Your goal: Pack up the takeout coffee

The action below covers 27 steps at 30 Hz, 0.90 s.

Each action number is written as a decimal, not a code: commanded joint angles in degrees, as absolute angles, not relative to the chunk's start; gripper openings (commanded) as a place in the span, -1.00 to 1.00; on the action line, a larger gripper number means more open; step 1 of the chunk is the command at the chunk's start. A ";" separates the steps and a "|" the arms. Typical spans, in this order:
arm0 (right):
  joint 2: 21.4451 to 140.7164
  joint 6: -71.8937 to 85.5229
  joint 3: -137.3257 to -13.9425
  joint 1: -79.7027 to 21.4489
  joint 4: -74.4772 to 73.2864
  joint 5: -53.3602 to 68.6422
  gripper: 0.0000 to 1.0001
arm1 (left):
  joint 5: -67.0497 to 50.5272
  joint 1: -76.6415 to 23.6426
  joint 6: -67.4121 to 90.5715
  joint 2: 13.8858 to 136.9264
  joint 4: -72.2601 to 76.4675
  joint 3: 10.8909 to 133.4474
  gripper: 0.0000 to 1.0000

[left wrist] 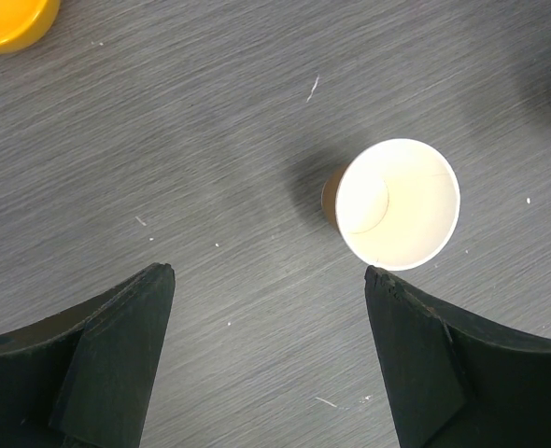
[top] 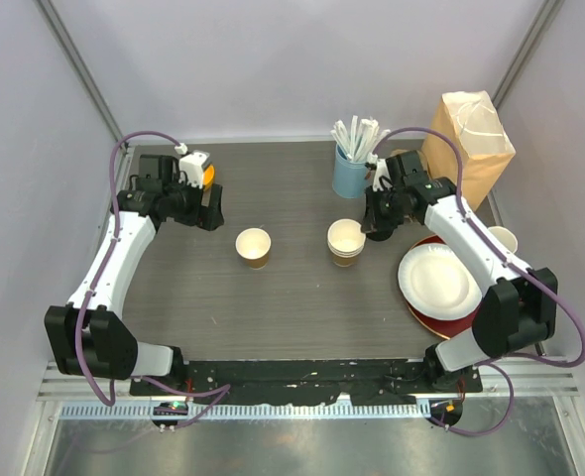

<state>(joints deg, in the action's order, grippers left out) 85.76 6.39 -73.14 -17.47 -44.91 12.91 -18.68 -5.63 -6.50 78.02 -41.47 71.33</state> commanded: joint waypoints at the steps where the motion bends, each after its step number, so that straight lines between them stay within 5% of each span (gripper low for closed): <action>1: 81.47 7.29 -76.64 -16.62 -41.13 21.08 -0.98 | -20.21 -5.80 -6.94 75.85 -41.75 72.33 0.75; 8: 84.20 6.68 -74.53 -16.00 -43.06 12.30 -0.98 | -21.53 -5.89 -6.68 76.11 -42.10 72.42 0.68; 11: 82.45 8.69 -72.43 -15.56 -38.00 30.55 -0.98 | -24.25 -7.37 -7.90 76.38 -42.98 73.12 0.62; 13: 82.18 7.75 -74.61 -16.43 -40.06 19.22 -0.98 | -26.71 -9.57 -10.10 76.29 -42.98 73.73 0.60; 18: 84.02 7.82 -74.80 -14.68 -42.45 24.70 -0.98 | -29.09 -23.88 -17.20 79.09 -40.96 77.33 0.55; 23: 85.08 8.00 -74.09 -14.77 -42.54 24.79 -0.98 | -32.68 -39.43 -33.54 88.21 -49.18 87.43 0.08; 27: 85.08 8.26 -73.39 -14.77 -42.89 24.69 -0.98 | -35.68 -44.64 -46.39 93.77 -54.57 94.02 0.08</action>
